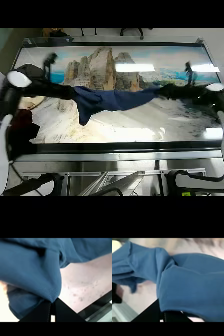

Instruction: Fold the shirts.

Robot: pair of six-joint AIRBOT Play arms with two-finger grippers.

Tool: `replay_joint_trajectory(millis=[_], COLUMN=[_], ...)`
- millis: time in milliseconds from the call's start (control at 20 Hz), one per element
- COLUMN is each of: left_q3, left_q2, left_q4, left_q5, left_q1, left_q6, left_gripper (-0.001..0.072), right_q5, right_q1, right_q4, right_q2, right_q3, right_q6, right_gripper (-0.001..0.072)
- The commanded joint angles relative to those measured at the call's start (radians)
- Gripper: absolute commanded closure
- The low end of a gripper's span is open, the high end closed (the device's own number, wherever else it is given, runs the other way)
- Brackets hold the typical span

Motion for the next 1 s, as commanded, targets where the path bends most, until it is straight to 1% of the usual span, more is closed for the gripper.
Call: replay_joint_trajectory(millis=[0, 50, 100, 150, 200, 250, 400, 500, 550, 650, 750, 850, 950], left_q3=[-0.066, -0.045, -0.005, 0.047, 0.097, 0.152, 0.255, 0.251, 0.217, 0.087, -0.059, -0.196, -0.296], left_q2=[-0.2, -0.235, -0.264, -0.285, -0.29, -0.289, -0.259, -0.231, -0.211, -0.159, -0.126, -0.11, -0.111], left_q4=[-0.011, -0.011, -0.011, -0.011, -0.011, -0.01, -0.002, -0.002, -0.002, -0.002, -0.002, -0.004, -0.004], left_q5=[0.057, 0.05, 0.024, -0.011, -0.047, -0.084, -0.185, -0.242, -0.248, -0.203, -0.141, -0.086, -0.042], left_q1=[-0.005, 0.011, 0.033, 0.059, 0.083, 0.111, 0.187, 0.217, 0.222, 0.221, 0.211, 0.193, 0.166], left_q6=[0.015, 0.015, 0.006, -0.013, -0.019, -0.041, -0.092, -0.094, -0.094, -0.081, -0.063, -0.045, -0.036], left_gripper=[0.0683, 0.0444, 0.0019, -0.0002, -0.0002, -0.0002, -0.0001, -0.0001, -0.0001, 0.0, 0.0, -0.0001, -0.0001], right_q5=[-0.159, -0.174, -0.172, -0.166, -0.142, -0.113, -0.073, -0.011, 0.039, 0.116, 0.114, 0.051, -0.051], right_q1=[-0.004, -0.027, -0.055, -0.083, -0.112, -0.143, -0.217, -0.238, -0.234, -0.201, -0.141, -0.064, 0.008], right_q4=[-0.038, -0.037, -0.038, -0.038, -0.038, -0.038, -0.047, -0.099, -0.125, -0.135, -0.135, -0.135, -0.136], right_q2=[-0.135, -0.158, -0.166, -0.161, -0.15, -0.132, -0.057, -0.023, -0.02, -0.019, -0.019, -0.02, -0.031], right_q3=[-0.1, -0.072, -0.032, 0.007, 0.05, 0.09, 0.129, 0.127, 0.122, 0.067, -0.03, -0.132, -0.197], right_q6=[-0.08, -0.084, -0.084, -0.084, -0.084, -0.083, -0.069, -0.012, 0.013, 0.034, 0.029, 0.001, -0.027], right_gripper=[0.0514, 0.0315, 0.0287, 0.0284, 0.0257, 0.018, 0.0173, 0.0174, 0.0176, 0.0176, 0.0176, 0.0176, 0.0176])
